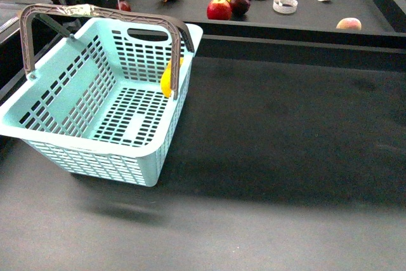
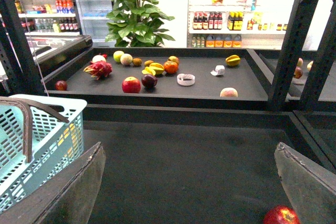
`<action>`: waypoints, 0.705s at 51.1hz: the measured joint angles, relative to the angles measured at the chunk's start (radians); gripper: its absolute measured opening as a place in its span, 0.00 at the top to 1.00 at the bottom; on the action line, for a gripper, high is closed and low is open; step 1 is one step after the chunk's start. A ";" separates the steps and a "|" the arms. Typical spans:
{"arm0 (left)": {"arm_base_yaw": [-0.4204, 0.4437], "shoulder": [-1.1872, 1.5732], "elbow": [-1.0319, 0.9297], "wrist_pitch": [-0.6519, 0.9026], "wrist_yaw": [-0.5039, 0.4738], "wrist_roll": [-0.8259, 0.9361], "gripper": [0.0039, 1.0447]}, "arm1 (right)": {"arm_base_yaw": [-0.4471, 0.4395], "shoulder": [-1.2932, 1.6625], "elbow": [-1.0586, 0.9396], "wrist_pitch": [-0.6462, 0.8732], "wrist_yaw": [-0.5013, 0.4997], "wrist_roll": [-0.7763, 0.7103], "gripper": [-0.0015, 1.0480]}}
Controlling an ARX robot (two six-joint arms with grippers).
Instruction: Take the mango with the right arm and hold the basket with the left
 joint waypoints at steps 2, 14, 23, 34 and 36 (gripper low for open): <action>0.000 -0.026 -0.018 -0.008 0.003 0.010 0.92 | 0.000 0.000 0.000 0.000 0.000 0.000 0.08; 0.000 -0.225 -0.113 -0.112 0.002 0.027 0.98 | 0.000 0.000 0.000 0.000 0.000 0.000 0.08; 0.000 -0.304 -0.176 -0.132 0.003 0.032 0.98 | 0.000 0.000 0.000 0.000 0.000 0.000 0.08; 0.000 -0.490 -0.176 -0.290 0.002 0.034 0.98 | 0.000 0.000 0.000 0.000 0.000 0.000 0.08; 0.000 -0.514 -0.177 -0.314 0.002 0.034 0.98 | 0.000 0.000 0.000 0.000 0.000 0.000 0.08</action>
